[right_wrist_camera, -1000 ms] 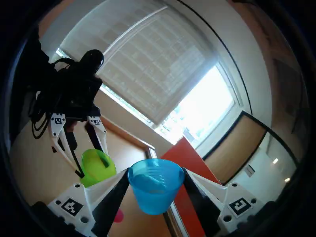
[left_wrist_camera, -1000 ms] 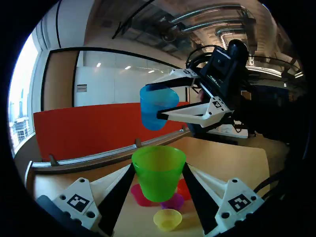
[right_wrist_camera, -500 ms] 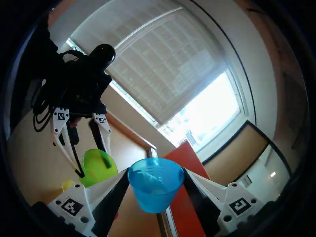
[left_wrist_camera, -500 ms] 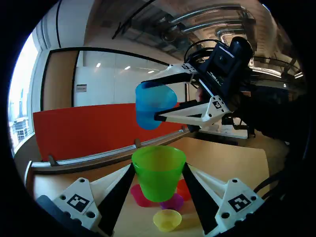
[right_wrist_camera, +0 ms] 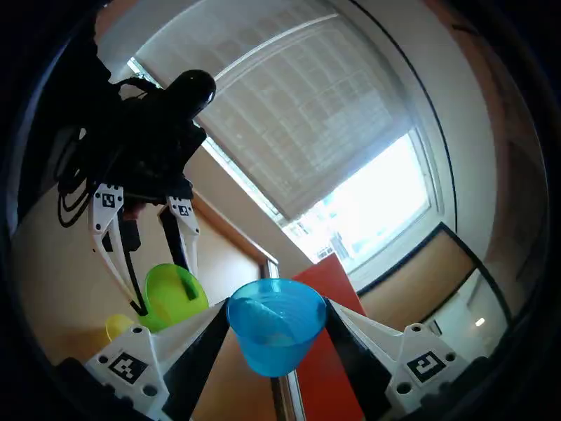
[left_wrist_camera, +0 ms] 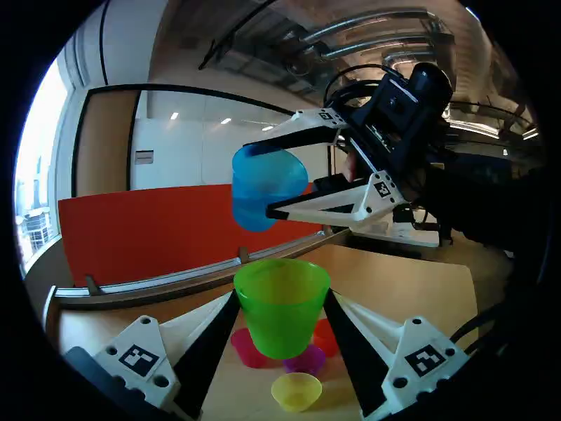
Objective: Pour water
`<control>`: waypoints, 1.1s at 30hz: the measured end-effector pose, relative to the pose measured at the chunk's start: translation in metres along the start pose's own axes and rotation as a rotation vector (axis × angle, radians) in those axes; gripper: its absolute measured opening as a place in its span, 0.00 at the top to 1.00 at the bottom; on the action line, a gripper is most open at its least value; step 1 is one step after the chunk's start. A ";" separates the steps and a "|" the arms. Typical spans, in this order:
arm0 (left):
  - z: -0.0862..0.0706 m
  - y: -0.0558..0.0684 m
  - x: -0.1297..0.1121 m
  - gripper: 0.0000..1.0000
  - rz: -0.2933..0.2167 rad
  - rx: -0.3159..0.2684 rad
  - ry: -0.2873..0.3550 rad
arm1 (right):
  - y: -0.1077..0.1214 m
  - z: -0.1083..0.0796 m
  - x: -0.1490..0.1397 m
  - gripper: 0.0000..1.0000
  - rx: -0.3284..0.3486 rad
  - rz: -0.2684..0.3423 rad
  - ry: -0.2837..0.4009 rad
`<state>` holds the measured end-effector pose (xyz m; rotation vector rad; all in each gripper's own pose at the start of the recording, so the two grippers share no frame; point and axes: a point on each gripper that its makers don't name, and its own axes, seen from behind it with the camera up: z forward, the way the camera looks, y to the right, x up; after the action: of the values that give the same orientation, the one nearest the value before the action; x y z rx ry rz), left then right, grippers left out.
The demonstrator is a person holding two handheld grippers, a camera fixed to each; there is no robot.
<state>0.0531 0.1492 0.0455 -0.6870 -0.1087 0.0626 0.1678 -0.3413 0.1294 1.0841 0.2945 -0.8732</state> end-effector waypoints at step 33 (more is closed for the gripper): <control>0.001 0.005 0.002 0.15 0.000 -0.012 0.009 | 0.004 0.008 0.001 0.06 -0.010 -0.146 -0.047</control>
<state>0.0552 0.1540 0.0434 -0.6991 -0.1000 0.0592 0.1699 -0.3474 0.1354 1.0406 0.3414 -1.0249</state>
